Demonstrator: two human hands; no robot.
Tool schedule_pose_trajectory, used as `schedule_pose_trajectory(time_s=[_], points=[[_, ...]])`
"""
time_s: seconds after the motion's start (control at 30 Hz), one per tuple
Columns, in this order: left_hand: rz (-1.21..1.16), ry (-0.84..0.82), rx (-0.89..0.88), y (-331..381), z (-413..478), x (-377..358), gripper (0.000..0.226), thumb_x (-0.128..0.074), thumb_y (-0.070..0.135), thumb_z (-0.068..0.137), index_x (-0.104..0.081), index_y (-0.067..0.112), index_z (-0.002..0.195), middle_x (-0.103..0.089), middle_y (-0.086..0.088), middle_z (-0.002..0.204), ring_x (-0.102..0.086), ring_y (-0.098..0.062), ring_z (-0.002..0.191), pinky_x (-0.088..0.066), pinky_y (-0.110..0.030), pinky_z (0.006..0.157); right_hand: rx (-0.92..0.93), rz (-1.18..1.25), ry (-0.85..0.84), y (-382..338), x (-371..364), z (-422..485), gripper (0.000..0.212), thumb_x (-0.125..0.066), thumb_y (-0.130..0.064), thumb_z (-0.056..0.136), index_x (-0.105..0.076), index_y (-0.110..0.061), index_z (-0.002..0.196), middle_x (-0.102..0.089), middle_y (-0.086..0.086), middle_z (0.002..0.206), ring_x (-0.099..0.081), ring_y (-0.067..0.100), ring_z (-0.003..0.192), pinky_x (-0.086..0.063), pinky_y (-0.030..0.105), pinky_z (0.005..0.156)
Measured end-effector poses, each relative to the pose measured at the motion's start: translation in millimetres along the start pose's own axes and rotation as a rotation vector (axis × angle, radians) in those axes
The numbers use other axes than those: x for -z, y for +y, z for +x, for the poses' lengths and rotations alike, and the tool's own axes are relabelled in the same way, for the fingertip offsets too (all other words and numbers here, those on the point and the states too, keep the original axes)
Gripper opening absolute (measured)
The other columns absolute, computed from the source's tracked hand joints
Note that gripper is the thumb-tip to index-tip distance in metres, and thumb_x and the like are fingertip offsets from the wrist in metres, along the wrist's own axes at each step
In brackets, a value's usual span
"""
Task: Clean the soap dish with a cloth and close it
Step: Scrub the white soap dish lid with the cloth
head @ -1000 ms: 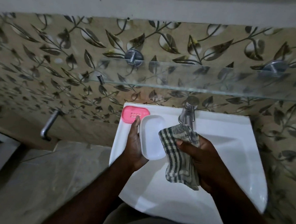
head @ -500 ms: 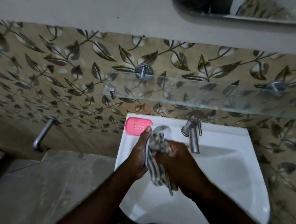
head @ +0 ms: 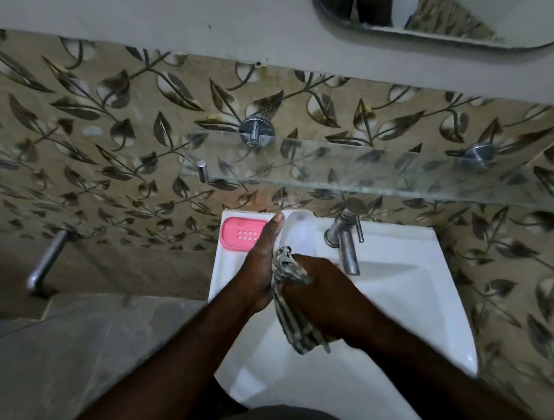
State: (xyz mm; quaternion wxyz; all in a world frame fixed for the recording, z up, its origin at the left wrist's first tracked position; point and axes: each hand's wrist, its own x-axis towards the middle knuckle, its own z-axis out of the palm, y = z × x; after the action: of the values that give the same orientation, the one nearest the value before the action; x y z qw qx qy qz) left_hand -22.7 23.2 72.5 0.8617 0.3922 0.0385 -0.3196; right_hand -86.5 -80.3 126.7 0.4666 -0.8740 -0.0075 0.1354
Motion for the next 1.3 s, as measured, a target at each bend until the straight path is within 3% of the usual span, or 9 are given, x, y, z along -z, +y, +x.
schedule_pose_trajectory(time_s=[0.13, 0.23, 0.4, 0.5, 0.63, 0.8, 0.97, 1.17, 1.3], points=[[0.027, -0.04, 0.014, -10, -4, -11, 0.053, -0.046, 0.052, 0.081, -0.072, 0.01, 0.102, -0.076, -0.012, 0.094, -0.073, -0.02, 0.084, -0.058, -0.03, 0.073, -0.057, 0.467, 0.198, -13, 23, 15, 0.011, -0.057, -0.003, 0.082, -0.066, -0.003, 0.075, -0.067, 0.012, 0.072, -0.063, 0.02, 0.068, -0.052, 0.039, 0.067], [0.005, -0.052, -0.021, -4, -9, -12, 0.055, -0.048, 0.053, 0.078, -0.066, 0.011, 0.108, -0.075, -0.01, 0.09, -0.073, -0.02, 0.081, -0.058, -0.028, 0.069, 0.009, 0.44, 0.329, -20, 9, 8, 0.011, -0.057, -0.008, 0.083, -0.065, -0.005, 0.076, -0.069, 0.008, 0.072, -0.066, 0.019, 0.067, -0.054, 0.035, 0.064], [0.009, 0.018, -0.016, -8, -15, -1, 0.071, -0.059, 0.059, 0.08, -0.059, 0.003, 0.124, -0.074, -0.014, 0.087, -0.071, -0.023, 0.077, -0.057, -0.032, 0.072, 0.007, 0.179, 0.015, -5, -2, -14, 0.02, -0.054, -0.004, 0.086, -0.057, -0.004, 0.066, -0.058, 0.001, 0.057, -0.051, 0.008, 0.055, -0.041, 0.025, 0.055], [0.057, 0.036, -0.077, -11, -15, -13, 0.063, -0.052, 0.053, 0.081, -0.062, 0.003, 0.118, -0.074, -0.013, 0.094, -0.072, -0.021, 0.084, -0.057, -0.028, 0.072, 0.003, 0.421, 0.109, -14, 22, 6, 0.015, -0.056, -0.002, 0.084, -0.061, 0.009, 0.075, -0.064, 0.024, 0.067, -0.062, 0.019, 0.062, -0.049, 0.033, 0.06], [0.049, 0.055, -0.157, -3, -17, -20, 0.049, -0.044, 0.048, 0.086, -0.065, 0.008, 0.105, -0.075, -0.009, 0.085, -0.071, -0.018, 0.079, -0.057, -0.026, 0.071, 0.051, 0.501, 0.241, -13, 14, 9, 0.014, -0.061, -0.012, 0.086, -0.069, -0.007, 0.075, -0.071, 0.01, 0.07, -0.07, 0.025, 0.069, -0.054, 0.037, 0.066], [0.084, 0.073, -0.141, -9, -25, -28, 0.056, -0.048, 0.05, 0.083, -0.065, 0.008, 0.115, -0.075, -0.011, 0.092, -0.072, -0.02, 0.082, -0.058, -0.029, 0.074, 0.028, 0.416, -0.05, 13, 11, -18, 0.019, -0.058, -0.014, 0.088, -0.066, 0.002, 0.08, -0.07, 0.023, 0.078, -0.067, 0.028, 0.071, -0.054, 0.048, 0.07], [0.057, 0.111, -0.185, -17, -27, -42, 0.064, -0.055, 0.056, 0.085, -0.061, 0.003, 0.12, -0.071, -0.016, 0.104, -0.069, -0.024, 0.094, -0.055, -0.033, 0.082, 0.056, 0.731, 0.163, -14, 31, -2, 0.014, -0.058, -0.004, 0.09, -0.069, 0.005, 0.089, -0.073, 0.018, 0.083, -0.072, 0.028, 0.079, -0.058, 0.039, 0.076], [0.114, 0.165, -0.177, -18, -35, -35, 0.058, -0.057, 0.057, 0.08, -0.07, 0.011, 0.113, -0.074, -0.012, 0.093, -0.07, -0.024, 0.085, -0.056, -0.036, 0.082, 0.091, 0.319, -0.079, 17, 17, -36, 0.02, -0.057, -0.012, 0.088, -0.062, 0.005, 0.079, -0.064, 0.022, 0.07, -0.058, 0.019, 0.063, -0.047, 0.038, 0.062], [0.142, 0.149, -0.229, -26, -36, -48, 0.057, -0.058, 0.053, 0.085, -0.066, 0.01, 0.12, -0.073, -0.012, 0.107, -0.07, -0.021, 0.099, -0.054, -0.03, 0.083, 0.008, 0.782, 0.083, -8, 37, -17, 0.014, -0.058, -0.003, 0.088, -0.069, 0.005, 0.09, -0.072, 0.025, 0.089, -0.071, 0.036, 0.085, -0.057, 0.05, 0.082]])
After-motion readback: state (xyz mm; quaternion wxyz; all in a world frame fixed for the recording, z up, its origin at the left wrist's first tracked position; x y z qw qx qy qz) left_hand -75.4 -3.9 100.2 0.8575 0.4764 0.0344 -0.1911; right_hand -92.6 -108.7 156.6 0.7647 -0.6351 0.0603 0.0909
